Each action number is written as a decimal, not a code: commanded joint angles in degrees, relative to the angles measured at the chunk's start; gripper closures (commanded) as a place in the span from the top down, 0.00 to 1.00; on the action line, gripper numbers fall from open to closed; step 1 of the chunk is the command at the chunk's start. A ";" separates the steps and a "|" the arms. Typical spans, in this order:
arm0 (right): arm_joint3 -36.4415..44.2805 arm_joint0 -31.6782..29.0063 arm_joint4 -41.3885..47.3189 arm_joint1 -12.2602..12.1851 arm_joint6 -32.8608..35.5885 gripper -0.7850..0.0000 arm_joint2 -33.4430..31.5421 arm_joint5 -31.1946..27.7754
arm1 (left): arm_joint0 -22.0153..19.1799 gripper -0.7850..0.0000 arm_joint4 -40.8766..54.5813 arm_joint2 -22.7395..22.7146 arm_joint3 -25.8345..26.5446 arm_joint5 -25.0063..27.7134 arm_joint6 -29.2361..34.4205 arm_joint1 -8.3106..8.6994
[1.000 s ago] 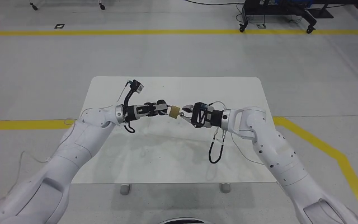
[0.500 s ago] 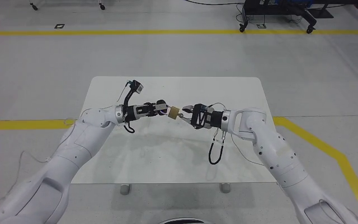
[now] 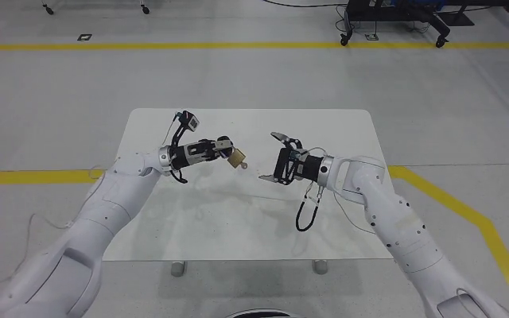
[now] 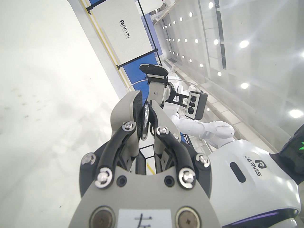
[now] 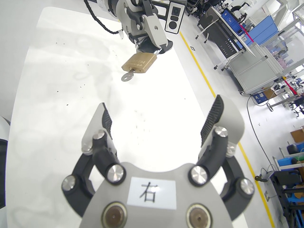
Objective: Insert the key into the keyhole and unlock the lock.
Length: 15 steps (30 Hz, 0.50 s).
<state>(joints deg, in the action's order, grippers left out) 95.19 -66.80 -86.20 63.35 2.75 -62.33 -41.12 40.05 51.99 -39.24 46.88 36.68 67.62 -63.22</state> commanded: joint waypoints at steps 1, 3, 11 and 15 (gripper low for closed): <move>0.03 -0.10 -0.01 0.01 0.04 1.00 0.00 0.30 | -0.13 0.00 -0.17 -0.17 -0.65 -0.02 0.01 -0.42; 1.33 -0.70 -0.98 0.13 0.95 1.00 0.43 2.90 | -0.20 0.00 -0.23 -0.37 -1.34 0.06 -0.07 -0.80; 4.84 -2.34 -4.44 0.90 2.23 1.00 3.01 12.35 | -1.00 0.00 4.48 -0.99 -8.15 -3.41 -0.29 -3.32; 5.24 -2.21 -5.23 1.59 2.36 1.00 4.77 17.26 | -1.28 0.00 2.98 -0.71 -9.13 -1.83 -2.02 -4.51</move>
<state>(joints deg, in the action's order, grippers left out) 100.40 -69.09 -91.26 64.74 5.03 -58.09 -25.42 38.77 55.37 -39.99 37.81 34.55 65.97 -67.46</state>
